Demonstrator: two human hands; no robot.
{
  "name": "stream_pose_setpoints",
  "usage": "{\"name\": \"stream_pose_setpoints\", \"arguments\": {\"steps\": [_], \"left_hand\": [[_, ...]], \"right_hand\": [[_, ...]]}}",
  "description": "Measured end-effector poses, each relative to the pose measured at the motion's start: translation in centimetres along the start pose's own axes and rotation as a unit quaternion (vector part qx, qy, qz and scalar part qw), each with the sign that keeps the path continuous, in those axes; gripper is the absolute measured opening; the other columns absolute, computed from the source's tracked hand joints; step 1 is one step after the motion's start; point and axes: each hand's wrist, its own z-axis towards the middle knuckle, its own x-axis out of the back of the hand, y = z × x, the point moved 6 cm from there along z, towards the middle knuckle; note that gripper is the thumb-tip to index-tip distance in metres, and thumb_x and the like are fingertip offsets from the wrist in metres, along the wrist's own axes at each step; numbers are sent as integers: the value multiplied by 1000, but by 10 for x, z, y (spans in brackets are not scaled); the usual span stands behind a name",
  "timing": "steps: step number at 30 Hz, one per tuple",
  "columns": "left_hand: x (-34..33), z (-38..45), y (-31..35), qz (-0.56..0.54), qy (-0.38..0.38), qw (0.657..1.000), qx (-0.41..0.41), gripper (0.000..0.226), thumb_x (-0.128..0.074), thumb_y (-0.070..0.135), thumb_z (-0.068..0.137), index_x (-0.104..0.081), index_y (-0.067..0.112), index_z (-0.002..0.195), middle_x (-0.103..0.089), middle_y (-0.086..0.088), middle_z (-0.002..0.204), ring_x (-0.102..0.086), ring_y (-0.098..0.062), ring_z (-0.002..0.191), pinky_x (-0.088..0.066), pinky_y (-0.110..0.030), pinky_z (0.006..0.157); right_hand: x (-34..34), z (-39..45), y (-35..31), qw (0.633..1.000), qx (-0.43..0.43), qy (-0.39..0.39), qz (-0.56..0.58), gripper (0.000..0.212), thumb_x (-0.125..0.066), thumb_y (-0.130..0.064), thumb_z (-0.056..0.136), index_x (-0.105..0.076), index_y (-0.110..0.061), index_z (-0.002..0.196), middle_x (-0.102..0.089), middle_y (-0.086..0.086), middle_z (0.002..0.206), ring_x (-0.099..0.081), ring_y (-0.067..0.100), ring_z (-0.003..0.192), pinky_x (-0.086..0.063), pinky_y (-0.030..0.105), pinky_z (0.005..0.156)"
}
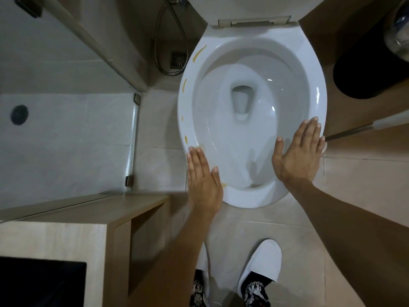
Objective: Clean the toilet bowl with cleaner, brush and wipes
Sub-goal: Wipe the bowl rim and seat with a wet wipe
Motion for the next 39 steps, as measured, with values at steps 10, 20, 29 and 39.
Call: {"name": "stream_pose_setpoints", "arguments": {"steps": [10, 20, 29, 39], "left_hand": [[-6, -11, 4, 14, -36, 999, 1, 67, -11, 42, 95, 13, 4, 145, 17, -8, 155, 15, -21, 145, 1, -34, 119], [14, 57, 3, 33, -24, 999, -1, 63, -19, 35, 102, 12, 4, 147, 15, -10, 157, 18, -19, 144, 11, -32, 116], [12, 32, -3, -3, -17, 999, -28, 62, -15, 34, 99, 9, 1, 146, 11, -13, 157, 14, -24, 145, -1, -37, 120], [21, 49, -12, -8, -36, 996, -77, 65, -12, 39, 98, 7, 3, 148, 17, -6, 155, 19, -19, 143, 8, -28, 116]], "right_hand": [[-1, 2, -1, 1000, 6, 0, -13, 75, -18, -50, 97, 0, -1, 151, 5, 15, 160, 4, 26, 148, -1, 39, 121], [-1, 3, 0, 1000, 2, 8, 20, 74, -16, -50, 95, -3, -4, 152, 3, 12, 160, 4, 23, 148, 1, 38, 121], [0, 2, 0, 999, 3, 16, 34, 73, -21, -47, 96, -4, -4, 152, 1, 12, 160, 2, 23, 148, 0, 38, 121], [1, 2, 0, 999, 3, 23, 33, 72, -25, -43, 95, -7, -3, 152, 0, 13, 160, 1, 24, 148, -1, 38, 120]]}}
